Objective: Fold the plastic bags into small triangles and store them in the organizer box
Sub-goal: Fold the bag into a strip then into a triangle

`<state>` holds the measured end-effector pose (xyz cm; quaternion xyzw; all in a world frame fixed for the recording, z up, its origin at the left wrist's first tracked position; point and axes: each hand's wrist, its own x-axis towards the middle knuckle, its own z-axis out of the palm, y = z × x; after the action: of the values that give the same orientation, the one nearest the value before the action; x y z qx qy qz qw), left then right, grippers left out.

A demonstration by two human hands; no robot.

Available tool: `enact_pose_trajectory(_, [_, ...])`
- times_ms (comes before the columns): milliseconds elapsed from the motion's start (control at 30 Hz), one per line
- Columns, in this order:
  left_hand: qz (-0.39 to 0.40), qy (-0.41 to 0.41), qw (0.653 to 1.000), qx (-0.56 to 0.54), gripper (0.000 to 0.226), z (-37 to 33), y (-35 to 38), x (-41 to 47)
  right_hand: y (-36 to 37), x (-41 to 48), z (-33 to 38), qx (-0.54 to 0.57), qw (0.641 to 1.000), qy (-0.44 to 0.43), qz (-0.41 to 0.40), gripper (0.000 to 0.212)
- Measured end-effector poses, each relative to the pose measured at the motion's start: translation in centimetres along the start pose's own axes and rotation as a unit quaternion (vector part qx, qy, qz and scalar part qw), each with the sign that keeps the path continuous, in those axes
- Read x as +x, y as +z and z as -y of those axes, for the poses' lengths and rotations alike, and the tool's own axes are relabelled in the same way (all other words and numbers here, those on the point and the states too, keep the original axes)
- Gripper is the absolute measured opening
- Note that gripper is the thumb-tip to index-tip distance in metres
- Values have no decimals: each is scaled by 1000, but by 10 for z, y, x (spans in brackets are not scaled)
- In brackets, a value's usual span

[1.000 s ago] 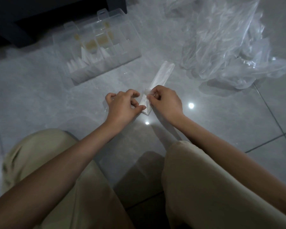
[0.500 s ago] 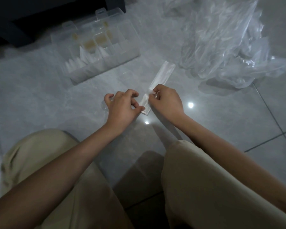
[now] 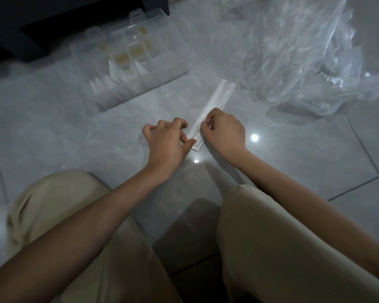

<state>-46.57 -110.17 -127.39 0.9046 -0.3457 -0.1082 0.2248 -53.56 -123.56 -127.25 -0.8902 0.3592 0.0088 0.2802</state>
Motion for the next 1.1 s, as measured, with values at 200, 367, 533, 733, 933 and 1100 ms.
enact_pose_trajectory(200, [-5, -13, 1000, -20, 35, 1, 1, 1, 0, -1, 0, -4, 1000, 5, 2, 18])
enact_pose_trajectory(367, [-24, -1, 1000, -19, 35, 3, 1, 0, -3, 1, 2, -4, 1000, 20, 5, 19])
enact_pose_trajectory(533, [-10, 29, 1000, -2, 34, 5, 1, 0, -3, 2, 2, -6, 1000, 21, 10, 20])
enact_pose_trajectory(733, [66, 286, 942, 160, 63, 14, -6, -8, -2, 1, 3, -5, 1000, 19, -4, 22])
enact_pose_trajectory(933, [153, 323, 906, 227, 77, 36, -9, -23, -1, -2, 3, -5, 1000, 14, -10, 21])
enact_pose_trajectory(1100, [148, 334, 899, 242, 87, 38, -11, -32, -2, 0, 2, 9, 1000, 25, -15, 18])
